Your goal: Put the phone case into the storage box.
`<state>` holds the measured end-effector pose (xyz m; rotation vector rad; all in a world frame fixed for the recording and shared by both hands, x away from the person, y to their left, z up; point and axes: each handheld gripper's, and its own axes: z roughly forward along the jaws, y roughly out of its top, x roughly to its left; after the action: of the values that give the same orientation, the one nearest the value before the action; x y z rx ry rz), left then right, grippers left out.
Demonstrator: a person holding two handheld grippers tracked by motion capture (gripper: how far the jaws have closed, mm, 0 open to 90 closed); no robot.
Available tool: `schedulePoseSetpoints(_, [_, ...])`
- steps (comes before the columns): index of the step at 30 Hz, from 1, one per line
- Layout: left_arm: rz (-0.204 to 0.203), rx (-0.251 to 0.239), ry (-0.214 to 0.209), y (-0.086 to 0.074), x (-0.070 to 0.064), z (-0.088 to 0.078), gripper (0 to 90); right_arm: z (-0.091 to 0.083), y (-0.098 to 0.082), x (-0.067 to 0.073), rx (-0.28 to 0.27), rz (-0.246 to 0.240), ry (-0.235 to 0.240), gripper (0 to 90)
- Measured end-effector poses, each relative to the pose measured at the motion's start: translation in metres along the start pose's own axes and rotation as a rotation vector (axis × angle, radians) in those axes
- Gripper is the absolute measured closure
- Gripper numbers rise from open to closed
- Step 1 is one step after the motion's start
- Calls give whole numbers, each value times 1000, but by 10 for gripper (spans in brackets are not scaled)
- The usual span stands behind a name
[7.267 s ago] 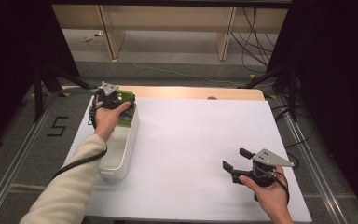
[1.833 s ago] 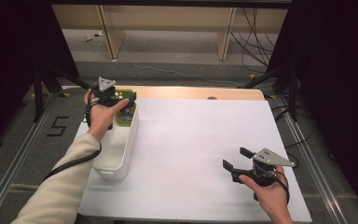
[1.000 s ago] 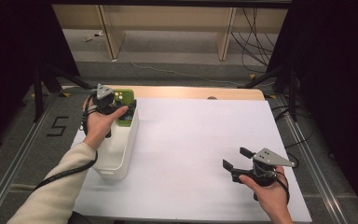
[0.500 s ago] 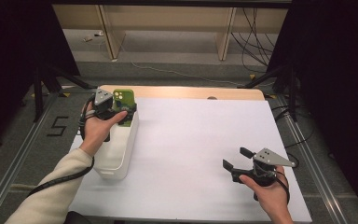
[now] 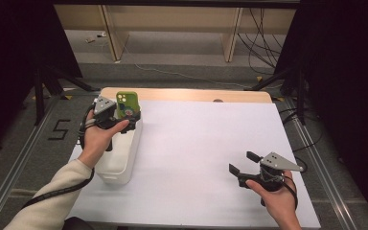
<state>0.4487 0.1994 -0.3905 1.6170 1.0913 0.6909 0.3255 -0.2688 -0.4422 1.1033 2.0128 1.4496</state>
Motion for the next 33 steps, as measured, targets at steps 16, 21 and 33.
schedulePoseSetpoints(16, [38,-17,-57,-10,-20,-26,20,0,0,0,0,0,-1,159])
schedulePoseSetpoints(21, [40,-22,-70,-14,-24,-32,23,0,0,0,0,0,0,159])
schedulePoseSetpoints(33, [54,-14,-109,-25,-37,-45,25,0,0,1,-1,0,0,160])
